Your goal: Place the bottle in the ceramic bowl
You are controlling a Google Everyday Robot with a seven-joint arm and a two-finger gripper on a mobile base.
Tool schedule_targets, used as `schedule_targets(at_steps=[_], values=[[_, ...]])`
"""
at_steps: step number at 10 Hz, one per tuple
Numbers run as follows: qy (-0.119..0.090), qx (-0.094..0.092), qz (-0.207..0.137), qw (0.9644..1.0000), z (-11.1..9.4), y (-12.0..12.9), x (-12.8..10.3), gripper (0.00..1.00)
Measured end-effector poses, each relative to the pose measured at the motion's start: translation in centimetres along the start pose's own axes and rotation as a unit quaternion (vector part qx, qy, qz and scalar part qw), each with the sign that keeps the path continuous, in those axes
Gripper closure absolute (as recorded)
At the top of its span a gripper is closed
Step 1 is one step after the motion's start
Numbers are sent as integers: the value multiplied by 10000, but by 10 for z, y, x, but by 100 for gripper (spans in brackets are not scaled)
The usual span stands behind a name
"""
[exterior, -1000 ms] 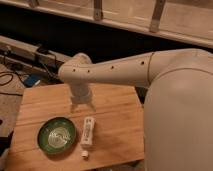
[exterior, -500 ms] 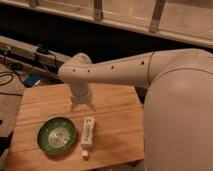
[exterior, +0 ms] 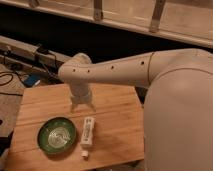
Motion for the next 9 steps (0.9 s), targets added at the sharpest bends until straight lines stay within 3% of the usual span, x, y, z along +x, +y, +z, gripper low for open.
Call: schedule_targets(at_steps=[2, 6, 9], values=[[-54, -9, 48, 10000, -1, -2, -1, 35], [-569, -173, 775, 9952, -7, -46, 15, 35], [-730, -239, 763, 9941, 5, -50, 25, 35]])
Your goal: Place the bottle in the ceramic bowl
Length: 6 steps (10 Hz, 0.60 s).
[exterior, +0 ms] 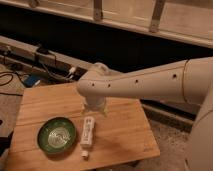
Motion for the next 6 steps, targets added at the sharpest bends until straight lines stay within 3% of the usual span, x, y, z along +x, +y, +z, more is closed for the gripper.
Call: schedule_targets(at_steps=[3, 6], values=[[79, 0, -422, 9991, 22, 17, 11, 35], [218, 43, -629, 9978, 42, 26, 14, 35]])
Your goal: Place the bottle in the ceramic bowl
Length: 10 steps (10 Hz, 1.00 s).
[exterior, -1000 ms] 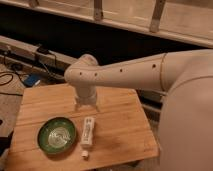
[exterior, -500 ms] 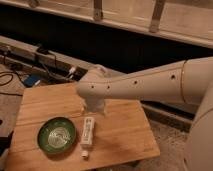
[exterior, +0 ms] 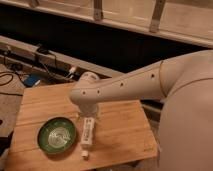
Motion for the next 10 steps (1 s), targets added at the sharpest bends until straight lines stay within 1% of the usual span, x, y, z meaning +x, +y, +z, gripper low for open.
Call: schedule_targets(at_steps=[4, 6, 8, 10], values=[[-6, 14, 14, 10000, 0, -2, -1, 35], [48, -5, 43, 10000, 3, -3, -1, 35], [208, -24, 197, 9996, 26, -20, -4, 35], [332, -62, 279, 9990, 45, -29, -3, 35]])
